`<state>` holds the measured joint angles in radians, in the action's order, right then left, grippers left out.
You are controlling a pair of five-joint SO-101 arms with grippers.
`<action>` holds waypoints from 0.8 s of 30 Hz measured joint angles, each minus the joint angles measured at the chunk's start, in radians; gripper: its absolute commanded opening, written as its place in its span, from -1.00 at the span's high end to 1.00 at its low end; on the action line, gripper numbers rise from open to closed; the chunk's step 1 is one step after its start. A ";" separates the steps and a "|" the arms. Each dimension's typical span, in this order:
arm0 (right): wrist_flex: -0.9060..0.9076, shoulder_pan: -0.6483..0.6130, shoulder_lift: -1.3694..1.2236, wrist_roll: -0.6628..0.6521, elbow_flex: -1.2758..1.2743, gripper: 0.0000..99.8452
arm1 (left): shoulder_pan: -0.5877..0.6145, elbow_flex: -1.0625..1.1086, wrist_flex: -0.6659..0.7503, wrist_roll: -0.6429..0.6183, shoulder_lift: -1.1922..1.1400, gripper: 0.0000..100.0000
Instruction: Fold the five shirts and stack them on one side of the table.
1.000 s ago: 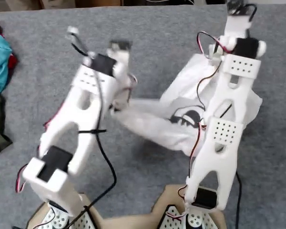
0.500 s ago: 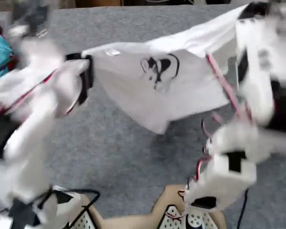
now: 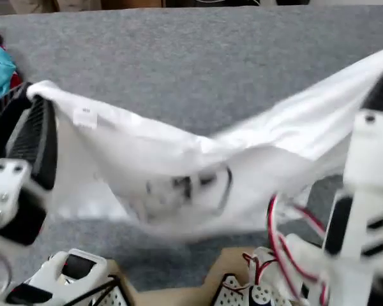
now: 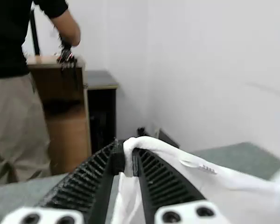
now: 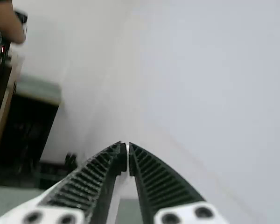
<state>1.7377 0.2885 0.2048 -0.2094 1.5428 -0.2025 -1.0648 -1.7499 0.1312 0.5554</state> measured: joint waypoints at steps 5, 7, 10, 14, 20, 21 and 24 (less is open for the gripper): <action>-0.006 0.002 0.000 -0.006 -0.184 0.98 | 0.074 0.140 0.000 0.002 0.002 0.96; -0.031 -0.005 0.002 -0.009 -0.264 0.98 | 0.098 0.226 0.000 0.002 0.002 0.96; -0.075 -0.049 0.000 -0.040 -0.396 0.98 | 0.144 0.361 0.000 0.003 -0.006 0.96; -0.180 -0.121 0.000 -0.048 -0.611 0.98 | 0.195 0.557 0.012 0.003 -0.012 0.96; -0.442 -0.207 -0.002 -0.048 -0.984 0.98 | 0.258 0.899 0.256 0.003 -0.015 0.96; -0.500 -0.224 -0.003 -0.048 -1.043 0.99 | 0.269 0.959 0.327 0.003 -0.015 0.96; -0.713 -0.269 -0.012 -0.048 -1.224 0.99 | 0.301 1.135 0.568 0.003 -0.017 0.96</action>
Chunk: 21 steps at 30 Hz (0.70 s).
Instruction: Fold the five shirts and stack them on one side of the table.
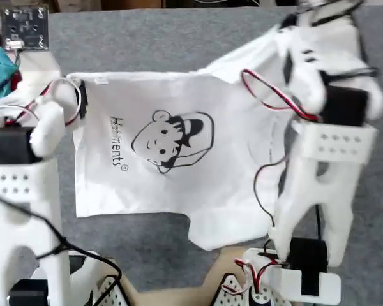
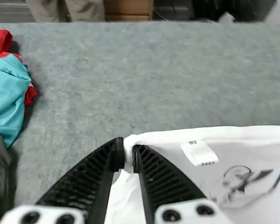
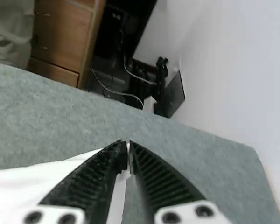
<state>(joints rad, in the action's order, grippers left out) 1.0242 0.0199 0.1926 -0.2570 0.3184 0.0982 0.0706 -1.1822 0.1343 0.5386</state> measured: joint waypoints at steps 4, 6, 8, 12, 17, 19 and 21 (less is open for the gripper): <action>-0.305 -0.029 -0.058 0.000 -0.146 0.99 | 0.008 0.192 0.341 0.000 -0.002 0.96; -0.396 -0.043 -0.106 0.000 -0.160 0.99 | 0.008 0.278 0.482 0.000 -0.002 0.96; -0.434 -0.049 -0.150 0.000 -0.161 0.99 | 0.008 0.359 0.585 0.000 -0.002 0.96; -0.456 -0.051 -0.255 0.000 -0.160 0.99 | 0.008 0.482 0.709 0.000 -0.020 0.96; -0.459 -0.051 -0.394 0.000 -0.080 0.99 | 0.028 0.500 0.769 0.000 -0.133 0.96; -0.459 -0.051 -0.453 0.000 -0.009 0.99 | 0.038 0.489 0.779 -0.008 -0.193 0.96; -0.456 -0.051 -0.502 0.000 0.072 0.99 | 0.054 0.453 0.783 -0.044 -0.249 0.96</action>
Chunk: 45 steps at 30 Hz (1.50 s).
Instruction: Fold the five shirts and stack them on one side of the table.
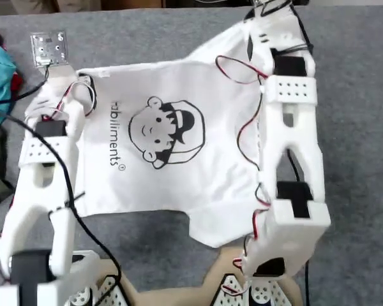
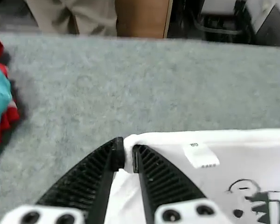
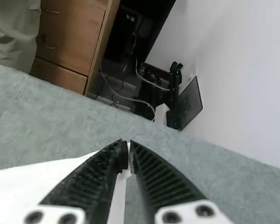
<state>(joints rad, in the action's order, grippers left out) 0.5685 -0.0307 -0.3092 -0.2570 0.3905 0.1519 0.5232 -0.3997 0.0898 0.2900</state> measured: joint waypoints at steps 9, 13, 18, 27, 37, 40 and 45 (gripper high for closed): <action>0.049 -0.051 -0.169 -0.092 0.448 0.99 | 0.040 -0.187 0.000 -0.133 -0.081 0.96; 0.049 -0.077 -0.255 -0.132 0.534 0.99 | 0.040 -0.192 0.000 -0.133 -0.081 0.96; 0.161 -0.077 -0.276 -0.133 0.600 0.98 | 0.040 -0.192 -0.015 -0.133 -0.081 0.96; 0.443 -0.097 -0.334 -0.140 0.624 0.68 | 0.040 -0.184 -0.157 -0.133 -0.081 0.96; 0.338 -0.193 -0.663 -0.058 0.690 0.67 | 0.040 -0.095 -0.310 -0.133 -0.081 0.96; 0.272 -0.216 -0.787 -0.017 0.763 0.66 | 0.017 -0.087 -0.373 -0.135 -0.081 0.96; 0.236 -0.255 -0.970 0.011 0.902 0.66 | -0.041 -0.087 -0.446 -0.135 -0.081 0.96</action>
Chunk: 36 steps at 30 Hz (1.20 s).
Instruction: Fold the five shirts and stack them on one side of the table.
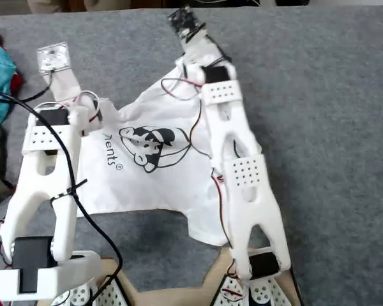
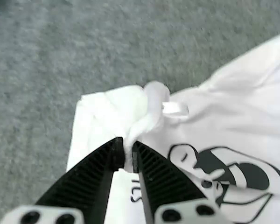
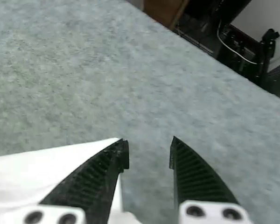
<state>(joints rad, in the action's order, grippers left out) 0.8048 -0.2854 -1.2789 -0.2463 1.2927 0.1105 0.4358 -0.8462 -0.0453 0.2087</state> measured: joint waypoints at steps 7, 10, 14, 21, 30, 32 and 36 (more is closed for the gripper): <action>-0.006 -0.014 -0.164 0.002 0.112 0.67 | -0.041 0.000 -0.110 -0.006 0.000 0.96; -0.006 -0.014 -0.187 0.002 0.114 0.67 | -0.043 -0.005 -0.166 -0.006 0.000 0.96; -0.011 -0.014 -0.226 0.002 0.126 0.67 | -0.043 -0.028 -0.241 -0.006 0.000 0.96; -0.021 -0.014 -0.272 0.002 0.175 0.72 | -0.043 -0.041 -0.281 -0.006 0.000 0.96; -0.144 -0.014 -0.282 0.002 0.173 0.99 | -0.060 -0.041 -0.281 -0.008 -0.003 0.96; -0.146 -0.014 -0.284 0.002 0.173 0.99 | -0.075 -0.043 -0.281 -0.008 -0.029 0.96; -0.146 -0.014 -0.284 0.002 0.173 0.99 | -0.091 -0.043 -0.281 -0.008 -0.066 0.96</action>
<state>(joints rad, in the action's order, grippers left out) 0.6590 -0.2992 -1.5627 -0.2447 1.4661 0.0199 0.3928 -1.1270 -0.0529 0.1427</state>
